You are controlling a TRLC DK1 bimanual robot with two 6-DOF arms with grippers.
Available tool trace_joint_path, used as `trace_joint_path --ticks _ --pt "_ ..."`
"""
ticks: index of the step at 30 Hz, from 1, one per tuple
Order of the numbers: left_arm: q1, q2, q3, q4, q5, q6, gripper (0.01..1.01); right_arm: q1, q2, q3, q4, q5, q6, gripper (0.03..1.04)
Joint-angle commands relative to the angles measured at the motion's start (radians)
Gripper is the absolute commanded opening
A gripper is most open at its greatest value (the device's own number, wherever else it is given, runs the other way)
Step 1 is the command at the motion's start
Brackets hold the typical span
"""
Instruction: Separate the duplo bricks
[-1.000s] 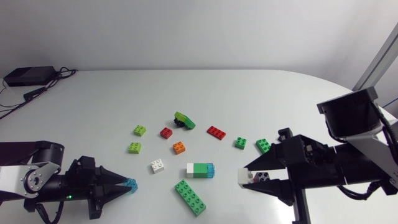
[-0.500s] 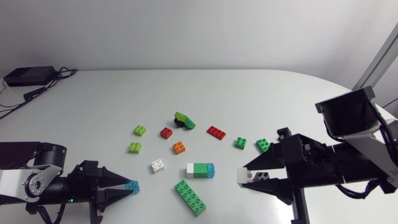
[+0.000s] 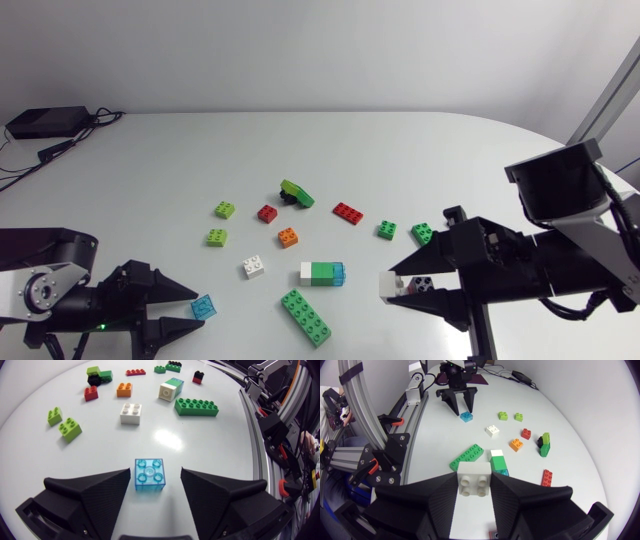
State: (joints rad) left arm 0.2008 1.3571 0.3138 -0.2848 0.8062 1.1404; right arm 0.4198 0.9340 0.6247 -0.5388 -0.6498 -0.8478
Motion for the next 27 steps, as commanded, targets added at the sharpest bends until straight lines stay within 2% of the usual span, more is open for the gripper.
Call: trace_joint_path --ticks 1,6,10,15,21,27 --pt "-0.017 -0.096 0.082 -0.070 -0.015 0.030 0.805 0.016 -0.001 0.021 0.007 0.004 0.021 0.28" --pt "-0.132 -0.185 0.182 -0.140 -0.148 -0.051 0.830 0.053 0.058 0.078 0.017 0.045 0.026 0.28" --pt "-0.204 -0.191 0.228 -0.111 -0.252 -0.133 0.830 0.096 0.167 0.159 0.033 0.095 0.019 0.28" --pt "-0.210 -0.108 0.242 0.009 -0.346 -0.160 0.830 0.155 0.338 0.257 0.059 0.167 -0.007 0.28" --pt "-0.210 0.091 0.280 0.164 -0.446 -0.165 0.830 0.211 0.506 0.382 0.063 0.237 -0.031 0.28" --pt "-0.245 0.240 0.357 0.205 -0.475 -0.169 0.823 0.241 0.565 0.441 0.046 0.265 -0.042 0.28"
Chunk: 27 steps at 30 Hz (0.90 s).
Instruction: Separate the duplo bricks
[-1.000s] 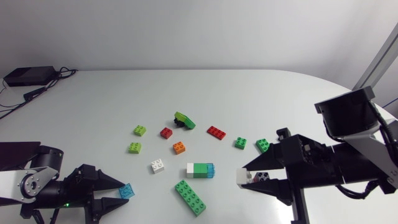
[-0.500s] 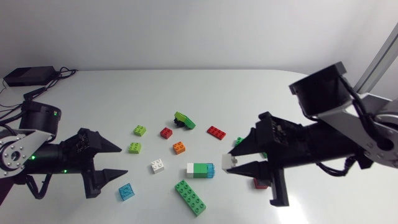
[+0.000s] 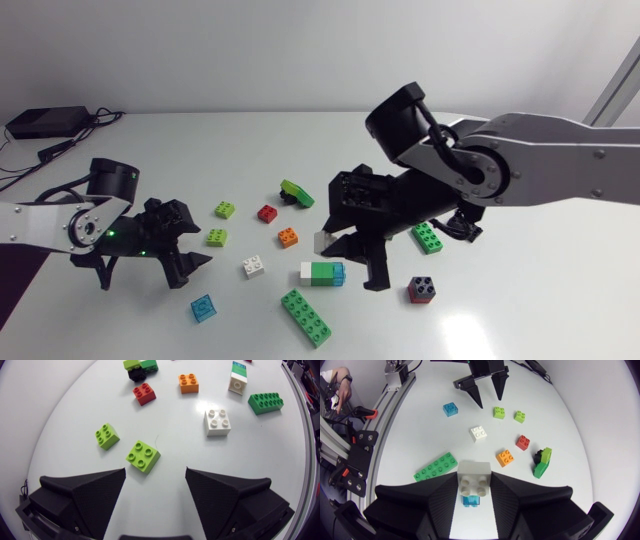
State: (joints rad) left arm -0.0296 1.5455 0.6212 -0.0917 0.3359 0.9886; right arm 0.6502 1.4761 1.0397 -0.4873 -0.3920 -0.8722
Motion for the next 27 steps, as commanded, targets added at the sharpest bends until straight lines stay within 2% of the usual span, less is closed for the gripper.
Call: trace_joint_path --ticks 1,8,19,22,27 --pt "-0.021 0.074 0.068 0.012 -0.005 -0.019 0.823 0.011 0.026 0.031 -0.008 0.010 -0.021 0.28" --pt "-0.044 0.220 0.164 0.079 -0.028 -0.031 0.823 0.012 0.043 0.036 -0.013 0.010 -0.028 0.28" --pt "0.014 0.361 0.347 0.096 -0.032 0.001 0.823 0.014 0.073 0.057 -0.023 0.010 -0.037 0.28" --pt "0.019 0.346 0.367 0.092 -0.029 -0.008 0.823 0.019 0.076 0.060 -0.025 0.008 -0.037 0.28" --pt "0.019 0.156 0.305 0.035 -0.014 -0.016 0.823 0.020 0.082 0.068 -0.031 0.008 -0.044 0.28"
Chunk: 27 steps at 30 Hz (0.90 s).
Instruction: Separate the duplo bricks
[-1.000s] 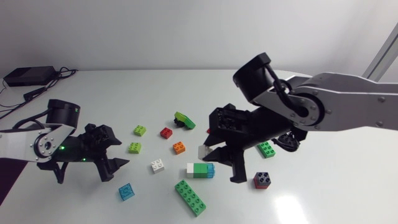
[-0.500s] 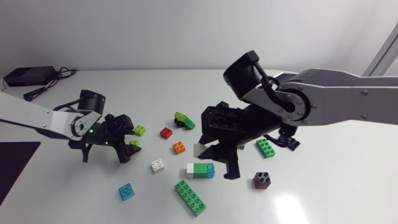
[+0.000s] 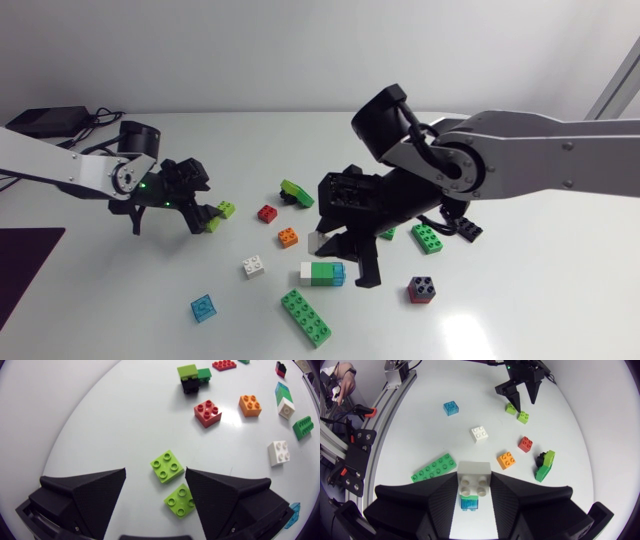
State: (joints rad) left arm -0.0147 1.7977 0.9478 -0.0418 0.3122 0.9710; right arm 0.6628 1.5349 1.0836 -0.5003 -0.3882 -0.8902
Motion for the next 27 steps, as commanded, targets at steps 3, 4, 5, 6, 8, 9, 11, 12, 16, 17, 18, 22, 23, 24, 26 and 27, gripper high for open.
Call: trace_joint_path --ticks 3,4,5,6,8,9,11,12,16,17,18,22,23,24,26,27 --pt "0.004 -0.193 -0.049 -0.055 0.022 -0.002 0.825 0.008 0.037 0.045 -0.021 0.005 -0.030 0.28" --pt "0.005 -0.219 -0.058 -0.063 0.024 -0.002 0.825 0.011 0.044 0.058 -0.023 0.006 -0.032 0.28" --pt "0.009 -0.239 -0.067 -0.066 0.024 -0.002 0.825 0.017 0.056 0.072 -0.027 0.009 -0.036 0.28" --pt "0.013 -0.259 -0.080 -0.067 0.024 -0.002 0.825 0.021 0.068 0.088 -0.034 0.014 -0.041 0.28" --pt "0.019 -0.287 -0.099 -0.067 0.024 -0.012 0.825 0.034 0.103 0.130 -0.047 0.032 -0.059 0.28" --pt "0.019 -0.299 -0.115 -0.067 0.024 -0.017 0.825 0.037 0.125 0.148 -0.052 0.041 -0.069 0.28" --pt "0.019 -0.328 -0.156 -0.066 0.024 -0.015 0.826 0.047 0.172 0.193 -0.069 0.066 -0.090 0.28" --pt "0.018 -0.339 -0.176 -0.063 0.022 -0.014 0.826 0.054 0.189 0.211 -0.080 0.074 -0.098 0.28" --pt "0.013 -0.400 -0.267 -0.036 0.018 -0.026 0.828 0.100 0.257 0.282 -0.112 0.118 -0.121 0.28" --pt "0.013 -0.414 -0.280 -0.036 0.018 -0.035 0.828 0.110 0.274 0.300 -0.122 0.123 -0.124 0.28" --pt "0.013 -0.429 -0.296 -0.036 0.018 -0.041 0.828 0.126 0.292 0.318 -0.132 0.138 -0.131 0.28" --pt "0.012 -0.478 -0.346 -0.036 0.018 -0.048 0.830 0.187 0.369 0.357 -0.135 0.215 -0.158 0.28" --pt "0.013 -0.486 -0.354 -0.036 0.018 -0.049 0.830 0.204 0.387 0.368 -0.139 0.226 -0.161 0.28" --pt "0.015 -0.494 -0.360 -0.036 0.018 -0.049 0.830 0.216 0.401 0.375 -0.141 0.233 -0.162 0.28" --pt "0.022 -0.506 -0.368 -0.036 0.018 -0.049 0.830 0.238 0.433 0.388 -0.150 0.261 -0.168 0.28" --pt "0.027 -0.511 -0.369 -0.036 0.018 -0.049 0.830 0.247 0.452 0.395 -0.155 0.273 -0.173 0.28"
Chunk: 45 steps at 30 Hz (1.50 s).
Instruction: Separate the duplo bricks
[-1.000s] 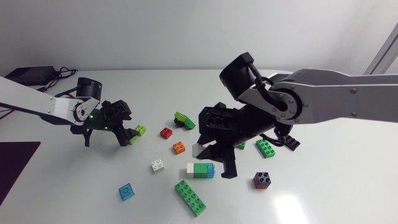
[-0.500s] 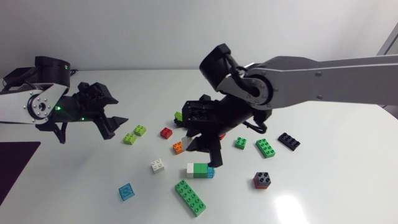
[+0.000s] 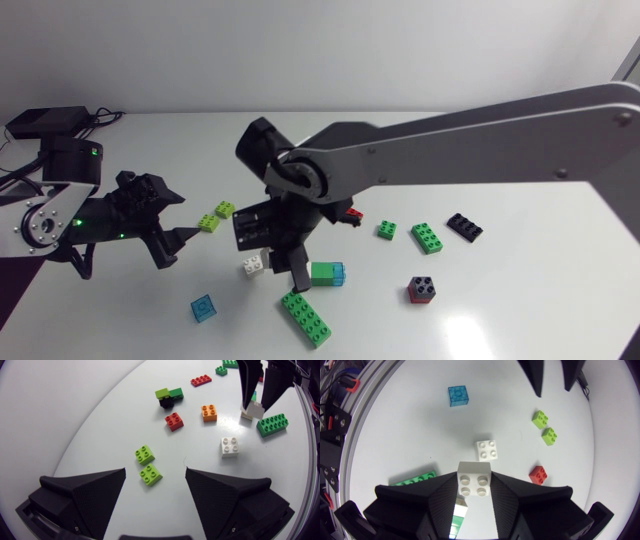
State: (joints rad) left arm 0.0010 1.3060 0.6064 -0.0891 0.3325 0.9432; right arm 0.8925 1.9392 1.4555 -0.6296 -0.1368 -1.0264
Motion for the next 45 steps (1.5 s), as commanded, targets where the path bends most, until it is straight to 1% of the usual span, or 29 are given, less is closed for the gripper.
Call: trace_joint_path --ticks 1,4,8,14,21,28,33,34,36,37,42,43,45 --pt "0.017 -0.025 -0.030 0.011 -0.003 -0.023 0.830 0.023 0.060 0.026 -0.027 0.034 -0.040 0.29" --pt "0.031 -0.044 -0.037 0.006 -0.003 -0.021 0.830 0.045 0.096 0.026 -0.027 0.086 -0.057 0.29" --pt "0.033 -0.065 -0.045 -0.004 -0.001 -0.021 0.830 0.060 0.129 0.029 -0.036 0.124 -0.067 0.29" --pt "0.036 -0.079 -0.048 -0.011 0.000 -0.020 0.831 0.069 0.184 0.083 -0.068 0.181 -0.087 0.29" --pt "0.054 -0.106 -0.065 -0.017 0.005 -0.012 0.831 0.071 0.307 0.244 -0.151 0.206 -0.095 0.29" --pt "0.106 -0.143 -0.065 -0.049 0.037 0.019 0.833 0.092 0.420 0.414 -0.217 0.213 -0.097 0.29" --pt "0.125 -0.157 -0.065 -0.069 0.048 0.037 0.833 0.112 0.465 0.470 -0.232 0.235 -0.090 0.29" --pt "0.128 -0.160 -0.065 -0.072 0.050 0.042 0.834 0.112 0.466 0.471 -0.234 0.236 -0.087 0.32" --pt "0.133 -0.163 -0.063 -0.074 0.053 0.045 0.846 0.114 0.466 0.471 -0.234 0.243 -0.080 0.45" --pt "0.134 -0.166 -0.060 -0.080 0.054 0.046 0.846 0.114 0.463 0.471 -0.234 0.246 -0.074 0.55" --pt "0.128 -0.183 -0.059 -0.090 0.057 0.045 0.846 0.112 0.445 0.470 -0.239 0.259 -0.049 0.94" --pt "0.125 -0.185 -0.059 -0.090 0.057 0.045 0.846 0.112 0.438 0.468 -0.237 0.259 -0.043 0.98" --pt "0.122 -0.186 -0.060 -0.090 0.057 0.042 0.846 0.112 0.422 0.462 -0.229 0.258 -0.031 0.99"
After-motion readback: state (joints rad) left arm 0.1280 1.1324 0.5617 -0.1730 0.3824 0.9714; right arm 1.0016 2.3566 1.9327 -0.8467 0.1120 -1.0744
